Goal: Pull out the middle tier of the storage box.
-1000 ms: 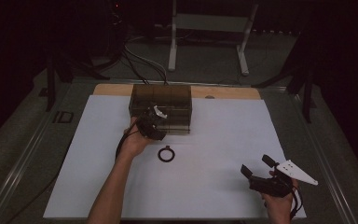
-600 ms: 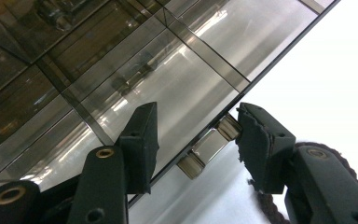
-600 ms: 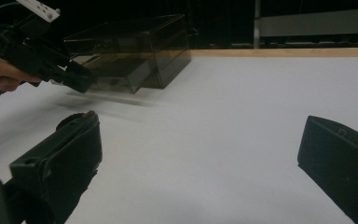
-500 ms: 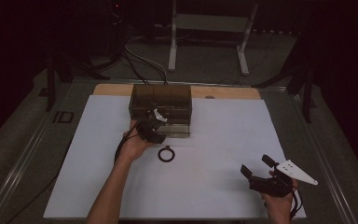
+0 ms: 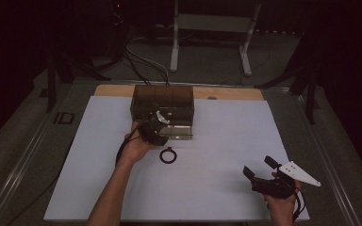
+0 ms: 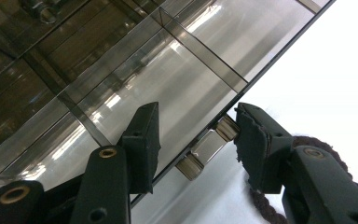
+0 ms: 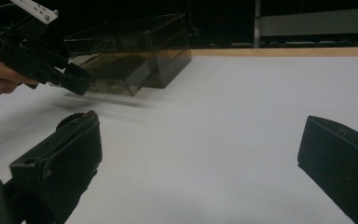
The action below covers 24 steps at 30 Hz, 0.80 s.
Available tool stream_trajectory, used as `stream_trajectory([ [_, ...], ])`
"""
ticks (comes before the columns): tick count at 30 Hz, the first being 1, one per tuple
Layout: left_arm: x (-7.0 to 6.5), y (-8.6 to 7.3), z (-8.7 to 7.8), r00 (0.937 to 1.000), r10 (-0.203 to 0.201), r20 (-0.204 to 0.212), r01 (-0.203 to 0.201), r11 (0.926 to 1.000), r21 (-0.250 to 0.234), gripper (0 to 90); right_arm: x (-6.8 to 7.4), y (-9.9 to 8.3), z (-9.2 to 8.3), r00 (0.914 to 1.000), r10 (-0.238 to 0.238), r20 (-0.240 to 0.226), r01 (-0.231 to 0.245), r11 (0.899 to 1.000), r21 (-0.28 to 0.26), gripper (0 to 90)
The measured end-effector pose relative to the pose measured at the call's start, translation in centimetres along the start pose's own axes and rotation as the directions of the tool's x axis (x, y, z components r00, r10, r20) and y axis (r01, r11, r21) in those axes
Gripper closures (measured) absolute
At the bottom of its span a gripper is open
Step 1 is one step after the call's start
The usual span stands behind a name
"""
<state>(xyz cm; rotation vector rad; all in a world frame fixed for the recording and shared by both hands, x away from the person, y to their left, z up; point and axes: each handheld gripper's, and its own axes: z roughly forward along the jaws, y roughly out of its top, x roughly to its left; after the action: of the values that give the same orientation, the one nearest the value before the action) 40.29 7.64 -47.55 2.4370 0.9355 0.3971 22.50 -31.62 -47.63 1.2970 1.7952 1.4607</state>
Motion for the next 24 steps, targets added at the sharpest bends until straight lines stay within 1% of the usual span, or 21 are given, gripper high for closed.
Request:
stream_trajectory([
  [1,0.0,0.0,0.0,1.0,0.0,0.0,0.0,1.0,0.0,54.2,0.0,0.0,0.0,1.0,0.0,0.0,0.0,1.0,0.0,0.0],
  [4,0.1,0.0,-0.1,1.0,-0.003,-0.001,0.003,0.9999,-0.01,53.2,0.0,0.0,-0.1,1.0,0.002,0.001,-0.002,1.0,-0.002,0.0],
  [5,0.1,0.0,-0.1,0.9999,-0.014,0.001,0.014,0.9996,-0.023,50.0,0.0,0.0,-0.1,1.0,0.003,0.001,-0.003,1.0,-0.002,0.0],
  [6,0.1,0.0,-0.2,0.9997,-0.02,0.013,0.02,0.9994,-0.029,46.4,0.0,0.0,-0.1,1.0,0.003,0.001,-0.003,1.0,-0.002,0.0],
  [7,0.1,0.0,-0.3,0.9996,-0.023,0.017,0.024,0.999,-0.038,43.5,0.0,0.0,-0.1,1.0,0.002,0.002,-0.002,1.0,-0.002,0.0],
  [8,0.0,0.0,-0.3,0.9997,-0.021,0.015,0.021,0.9989,-0.042,38.3,0.0,0.0,-0.1,1.0,0.003,0.001,-0.003,1.0,-0.003,0.0],
  [9,0.0,0.0,-0.3,0.9997,-0.021,0.015,0.021,0.9989,-0.042,36.0,0.0,0.0,-0.1,1.0,0.003,0.001,-0.003,1.0,-0.003,0.0],
  [10,0.0,0.1,-0.4,0.9996,-0.021,0.019,0.022,0.9985,-0.05,36.0,0.0,0.0,-0.1,1.0,0.002,0.001,-0.002,1.0,-0.003,0.0],
  [11,-0.1,0.0,-0.4,0.9994,-0.027,0.021,0.029,0.998,-0.057,26.7,0.0,0.0,-0.1,1.0,0.0,0.001,0.0,1.0,-0.002,0.0],
  [14,0.0,0.1,-0.5,0.9977,-0.055,0.039,0.058,0.9953,-0.078,14.7,0.0,0.0,-0.1,1.0,0.002,0.002,-0.002,1.0,-0.003,0.0],
  [15,0.0,0.1,-0.5,0.9977,-0.055,0.039,0.058,0.9953,-0.078,6.6,0.0,0.0,-0.1,1.0,0.002,0.002,-0.002,1.0,-0.003,0.0],
  [16,0.0,0.1,-0.5,0.9977,-0.055,0.039,0.058,0.9953,-0.078,6.6,0.0,0.0,-0.1,1.0,0.003,0.001,-0.003,1.0,-0.003,0.0],
  [17,0.2,0.1,-0.8,0.9954,-0.074,0.061,0.08,0.9916,-0.102,1.9,0.0,0.0,-0.1,1.0,0.002,0.001,-0.002,1.0,-0.003,0.0],
  [18,0.2,0.1,-0.8,0.9954,-0.074,0.061,0.08,0.9916,-0.102,0.7,0.0,0.0,-0.1,1.0,0.002,0.001,-0.002,1.0,-0.003,0.0],
  [20,0.4,0.0,-1.1,0.994,-0.082,0.072,0.09,0.9887,-0.12,0.7,0.0,0.0,-0.1,1.0,0.002,0.001,-0.002,1.0,-0.003,0.0],
  [21,0.4,0.0,-1.2,0.9948,-0.081,0.061,0.088,0.9886,-0.122,0.7,0.0,0.0,-0.1,1.0,0.004,0.001,-0.004,1.0,-0.003,0.0],
  [23,0.6,0.0,-1.3,0.9924,-0.098,0.074,0.107,0.9851,-0.134,0.7,0.0,0.0,-0.1,1.0,0.004,0.001,-0.004,1.0,-0.003,0.0],
  [24,0.7,0.0,-1.4,0.9923,-0.103,0.068,0.112,0.9841,-0.138,0.7,0.0,0.0,-0.1,1.0,0.004,0.001,-0.004,1.0,-0.003,0.0],
])
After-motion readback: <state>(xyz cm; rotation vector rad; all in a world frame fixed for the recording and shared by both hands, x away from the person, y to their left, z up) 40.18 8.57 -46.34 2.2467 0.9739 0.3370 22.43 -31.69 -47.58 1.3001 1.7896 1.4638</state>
